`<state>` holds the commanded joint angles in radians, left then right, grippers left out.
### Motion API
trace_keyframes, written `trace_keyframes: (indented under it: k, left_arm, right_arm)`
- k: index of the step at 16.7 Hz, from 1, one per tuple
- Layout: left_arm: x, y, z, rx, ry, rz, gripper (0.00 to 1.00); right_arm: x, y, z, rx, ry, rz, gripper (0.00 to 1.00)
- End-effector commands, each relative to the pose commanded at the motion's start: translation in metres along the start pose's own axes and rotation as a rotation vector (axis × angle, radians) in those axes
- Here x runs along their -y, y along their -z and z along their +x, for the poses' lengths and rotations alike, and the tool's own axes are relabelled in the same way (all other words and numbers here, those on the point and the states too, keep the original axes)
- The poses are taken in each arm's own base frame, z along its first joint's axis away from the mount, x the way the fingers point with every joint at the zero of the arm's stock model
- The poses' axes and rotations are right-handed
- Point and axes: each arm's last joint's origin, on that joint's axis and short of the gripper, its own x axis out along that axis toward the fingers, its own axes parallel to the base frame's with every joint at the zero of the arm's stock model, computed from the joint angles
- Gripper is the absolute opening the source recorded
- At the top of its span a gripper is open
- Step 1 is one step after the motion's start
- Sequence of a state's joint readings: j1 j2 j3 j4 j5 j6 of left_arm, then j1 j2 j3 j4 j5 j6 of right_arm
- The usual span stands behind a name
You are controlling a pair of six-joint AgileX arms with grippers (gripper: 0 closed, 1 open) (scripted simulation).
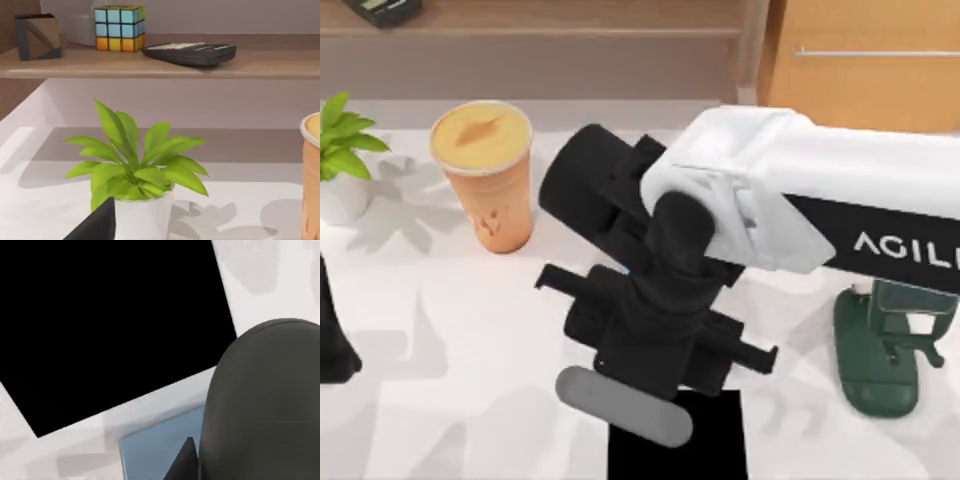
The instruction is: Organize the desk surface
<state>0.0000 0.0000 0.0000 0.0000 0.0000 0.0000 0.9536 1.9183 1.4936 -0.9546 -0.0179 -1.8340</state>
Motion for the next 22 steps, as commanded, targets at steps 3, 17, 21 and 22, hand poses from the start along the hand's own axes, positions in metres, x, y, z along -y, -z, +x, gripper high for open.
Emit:
trace_keyframes:
  k: [3,17,21,22]
  left_arm:
    - [0.000,0.000,0.000,0.000,0.000,0.000,1.00]
    - [0.000,0.000,0.000,0.000,0.000,0.000,1.00]
    - [0.000,0.000,0.000,0.000,0.000,0.000,1.00]
    - [0.000,0.000,0.000,0.000,0.000,0.000,1.00]
  right_arm:
    - [-0.009,-0.015,0.021,0.027,-0.064,-0.179,0.00]
    - [-0.026,-0.020,0.057,0.073,-0.185,-0.331,0.00]
    - [-0.028,-0.020,0.065,0.076,-0.189,-0.334,0.00]
    - [-0.028,-0.020,0.065,0.076,-0.189,-0.334,0.00]
